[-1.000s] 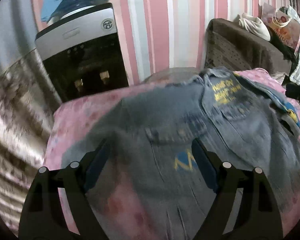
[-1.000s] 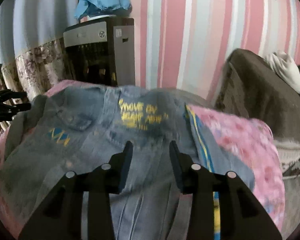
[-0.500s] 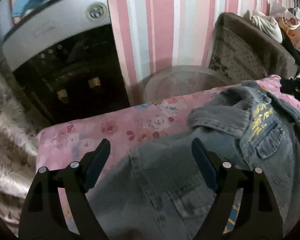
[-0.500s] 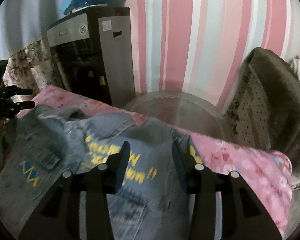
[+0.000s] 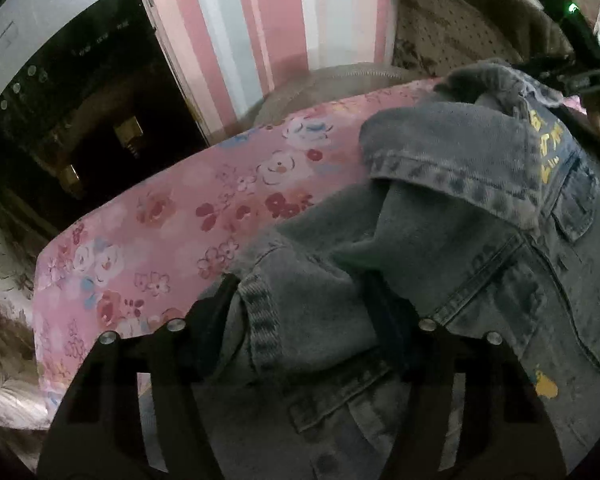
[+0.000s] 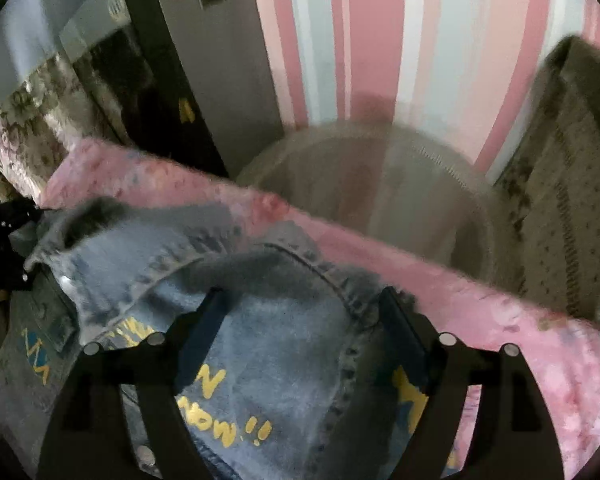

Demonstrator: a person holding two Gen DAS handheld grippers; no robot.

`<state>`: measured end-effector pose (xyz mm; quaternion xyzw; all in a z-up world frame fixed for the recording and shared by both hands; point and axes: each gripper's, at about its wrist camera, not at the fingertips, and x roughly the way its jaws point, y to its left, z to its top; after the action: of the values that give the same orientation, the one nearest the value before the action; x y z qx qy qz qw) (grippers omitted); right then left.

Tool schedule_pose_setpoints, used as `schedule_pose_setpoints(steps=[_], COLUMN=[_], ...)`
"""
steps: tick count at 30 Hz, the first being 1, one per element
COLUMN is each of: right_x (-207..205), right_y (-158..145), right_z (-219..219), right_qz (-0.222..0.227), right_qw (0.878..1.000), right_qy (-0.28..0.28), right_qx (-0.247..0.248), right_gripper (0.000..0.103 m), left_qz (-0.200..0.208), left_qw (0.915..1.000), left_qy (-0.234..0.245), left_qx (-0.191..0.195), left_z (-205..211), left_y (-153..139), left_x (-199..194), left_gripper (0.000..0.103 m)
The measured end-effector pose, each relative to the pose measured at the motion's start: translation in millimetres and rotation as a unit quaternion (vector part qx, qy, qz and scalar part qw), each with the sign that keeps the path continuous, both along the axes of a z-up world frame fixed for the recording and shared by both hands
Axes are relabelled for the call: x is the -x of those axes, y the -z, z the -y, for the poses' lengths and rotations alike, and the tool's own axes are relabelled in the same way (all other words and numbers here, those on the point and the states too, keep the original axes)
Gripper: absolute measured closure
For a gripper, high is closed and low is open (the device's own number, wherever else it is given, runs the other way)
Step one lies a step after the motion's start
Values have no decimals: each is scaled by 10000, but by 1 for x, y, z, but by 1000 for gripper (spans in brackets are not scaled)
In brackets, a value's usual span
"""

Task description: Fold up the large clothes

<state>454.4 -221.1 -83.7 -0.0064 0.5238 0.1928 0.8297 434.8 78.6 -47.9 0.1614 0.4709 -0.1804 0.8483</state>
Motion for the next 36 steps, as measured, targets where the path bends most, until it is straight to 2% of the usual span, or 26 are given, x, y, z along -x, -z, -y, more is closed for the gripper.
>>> schedule_pose_setpoints(steps=[1, 2, 3, 4, 5, 6, 9, 11, 12, 13, 15, 16, 17, 19, 21, 22, 23, 24, 26, 31, 34, 36], right_x=[2, 8, 14, 22, 27, 33, 61, 86, 95, 106, 114, 111, 102, 70, 53, 50, 52, 56, 69, 118, 158, 181], right_y=[10, 15, 14, 13, 10, 5, -20, -45, -53, -65, -76, -77, -73, -51, -34, -32, -33, -36, -47, -62, -65, -67], right_z=[-5, -11, -16, -17, -16, -15, -17, -19, -20, -21, -20, -19, -21, -20, -12, -4, 3, 8, 19, 45, 50, 53], right_qz=[-134, 45, 223, 372, 469, 666, 1510, 2266, 2510, 2888, 3256, 3334, 3164, 2316, 1790, 1611, 1554, 1559, 1605, 1531, 1550, 1550], right_qw=[9999, 9998, 9992, 9987, 9986, 9976, 9875, 9718, 9656, 9542, 9413, 9374, 9419, 9627, 9727, 9776, 9793, 9795, 9783, 9814, 9818, 9819], right_qy=[-80, -111, -136, -117, -90, -43, 29, 114, 141, 217, 363, 488, 559, 724, 839, 897, 956, 1020, 1103, 1024, 1000, 997], right_qx=[-49, 132, 291, 318, 215, 210, 452, 638, 670, 746, 813, 880, 976, 1195, 1215, 1015, 878, 762, 702, 536, 455, 445], right_gripper=[58, 66, 83, 90, 92, 93, 94, 94, 94, 94, 93, 90, 81, 77, 75, 74, 71, 64, 54, 52, 44, 42], left_qz=[43, 133, 256, 329, 400, 579, 1459, 2085, 2522, 2828, 2975, 2758, 2494, 1836, 1516, 1490, 1525, 1589, 1695, 1450, 1062, 925], left_qw=[10000, 9999, 9996, 9992, 9987, 9976, 9883, 9764, 9652, 9556, 9493, 9550, 9611, 9705, 9737, 9740, 9735, 9731, 9710, 9767, 9814, 9831], left_qy=[-22, -60, -123, -176, -229, -312, -450, -553, -638, -761, -979, -1086, -1184, -1513, -1615, -1631, -1643, -1625, -1651, -1580, -1543, -1506], left_qx=[29, 41, 58, 126, 196, 216, 31, 96, 260, 327, 263, 113, -11, -379, -529, -498, -453, -366, -330, -87, 423, 486], left_z=[-1, -2, -4, -6, -7, -7, -3, -4, -7, -9, -13, -14, -15, -17, -21, -23, -24, -28, -30, -38, -40, -36], left_y=[-1, -1, -2, -3, -5, -10, -30, -48, -63, -72, -75, -67, -58, -28, -11, -13, -16, -23, -37, -49, -45, -40], left_x=[1, 3, 5, 7, 9, 12, 29, 44, 55, 60, 53, 38, 25, -3, -9, -7, -2, 3, 16, 62, 101, 123], left_gripper=[49, 62, 74, 79, 88, 90, 92, 92, 92, 92, 88, 85, 81, 67, 52, 49, 40, 28, 19, 17, 15, 15])
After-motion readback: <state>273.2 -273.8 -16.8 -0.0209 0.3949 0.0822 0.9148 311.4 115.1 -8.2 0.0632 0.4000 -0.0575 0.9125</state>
